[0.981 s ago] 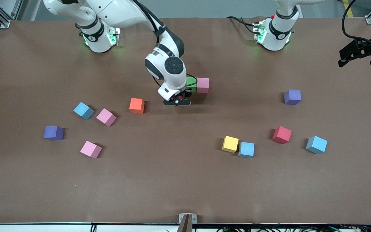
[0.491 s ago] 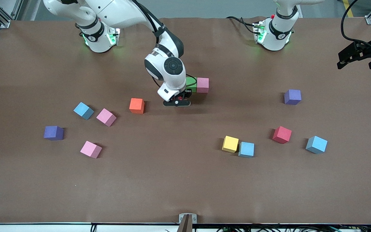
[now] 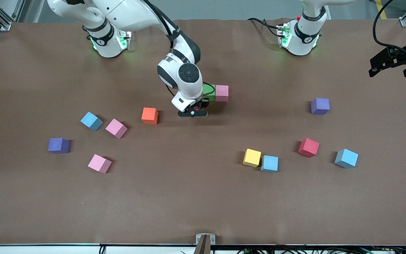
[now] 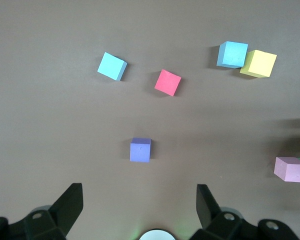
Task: Arrange 11 blocks into digit 3
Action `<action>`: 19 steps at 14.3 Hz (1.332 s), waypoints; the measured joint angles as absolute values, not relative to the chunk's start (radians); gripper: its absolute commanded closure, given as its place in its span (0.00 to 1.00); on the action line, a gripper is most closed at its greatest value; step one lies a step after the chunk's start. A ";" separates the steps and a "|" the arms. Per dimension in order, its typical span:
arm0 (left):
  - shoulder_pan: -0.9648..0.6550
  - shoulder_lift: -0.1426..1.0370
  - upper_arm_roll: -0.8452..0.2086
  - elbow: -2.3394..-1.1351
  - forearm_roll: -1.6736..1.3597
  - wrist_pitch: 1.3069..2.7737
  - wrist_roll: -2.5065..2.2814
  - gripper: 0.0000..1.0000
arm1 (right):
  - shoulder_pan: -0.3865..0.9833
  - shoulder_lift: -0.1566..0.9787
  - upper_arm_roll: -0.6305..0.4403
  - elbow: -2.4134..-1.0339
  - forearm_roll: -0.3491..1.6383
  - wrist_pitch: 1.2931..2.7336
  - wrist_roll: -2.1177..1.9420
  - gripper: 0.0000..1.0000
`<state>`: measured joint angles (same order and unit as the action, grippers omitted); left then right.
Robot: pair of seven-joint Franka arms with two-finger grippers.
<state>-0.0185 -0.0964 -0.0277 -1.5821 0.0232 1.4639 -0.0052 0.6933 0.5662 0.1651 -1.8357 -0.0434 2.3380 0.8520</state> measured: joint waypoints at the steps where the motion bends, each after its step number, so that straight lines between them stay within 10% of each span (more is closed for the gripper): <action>1: -0.018 -0.096 -0.027 -1.582 0.009 1.465 -0.005 0.00 | 0.693 0.566 0.165 -1.836 -0.043 2.338 0.852 0.58; 19: -0.016 -0.097 -0.022 -1.572 -0.031 1.469 -0.005 0.00 | 0.693 0.504 0.164 -1.885 -0.043 2.362 0.852 0.60</action>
